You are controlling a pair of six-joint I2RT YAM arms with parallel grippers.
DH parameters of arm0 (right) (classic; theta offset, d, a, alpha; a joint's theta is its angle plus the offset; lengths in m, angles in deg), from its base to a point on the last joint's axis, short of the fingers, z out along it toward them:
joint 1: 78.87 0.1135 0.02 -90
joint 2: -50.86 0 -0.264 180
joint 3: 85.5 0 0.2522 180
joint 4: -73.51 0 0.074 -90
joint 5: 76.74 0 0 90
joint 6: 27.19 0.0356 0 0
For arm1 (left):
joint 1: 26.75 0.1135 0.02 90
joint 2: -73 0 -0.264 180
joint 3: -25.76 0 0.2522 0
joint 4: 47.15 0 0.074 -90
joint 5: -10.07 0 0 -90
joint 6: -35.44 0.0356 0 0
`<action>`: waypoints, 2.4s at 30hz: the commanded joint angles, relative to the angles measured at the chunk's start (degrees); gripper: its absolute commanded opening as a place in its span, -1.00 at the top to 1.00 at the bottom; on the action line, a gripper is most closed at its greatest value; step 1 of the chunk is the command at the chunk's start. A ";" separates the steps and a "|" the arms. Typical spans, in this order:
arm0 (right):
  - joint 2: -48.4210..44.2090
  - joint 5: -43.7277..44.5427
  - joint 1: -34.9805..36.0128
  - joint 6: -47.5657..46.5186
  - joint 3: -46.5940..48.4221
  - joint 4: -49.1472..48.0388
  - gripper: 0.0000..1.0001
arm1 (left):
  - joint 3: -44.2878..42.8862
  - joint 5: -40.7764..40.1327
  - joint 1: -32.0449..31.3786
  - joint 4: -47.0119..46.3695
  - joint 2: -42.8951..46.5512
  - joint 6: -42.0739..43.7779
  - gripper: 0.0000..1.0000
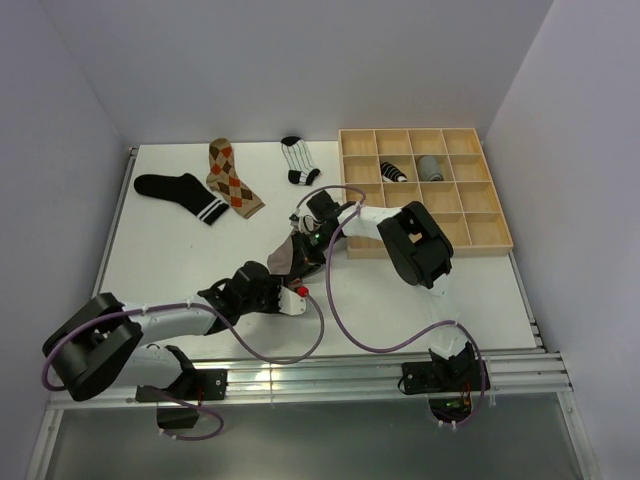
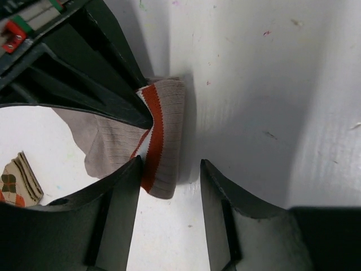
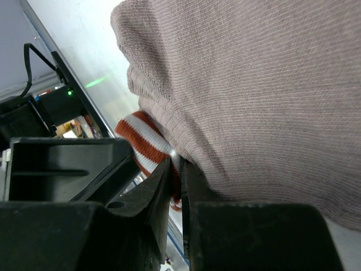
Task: Roll the socks
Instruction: Roll the sock at the center of the board.
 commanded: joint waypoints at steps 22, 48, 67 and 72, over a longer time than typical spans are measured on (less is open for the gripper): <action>-17.14 22.55 -0.50 4.31 -12.85 -10.02 -0.10 | -21.24 25.53 8.54 31.53 -8.24 -5.89 0.99; -48.55 53.78 17.66 -6.91 -43.81 -40.70 -0.16 | -70.19 49.57 25.95 89.82 -57.54 0.81 0.99; -27.45 61.43 31.83 -27.76 -27.64 -31.22 -0.18 | -71.79 35.24 27.10 90.26 -66.43 -7.38 0.99; -24.99 64.14 34.38 -29.51 -26.05 -28.40 -0.17 | -70.47 33.75 27.62 90.26 -66.08 -6.24 0.99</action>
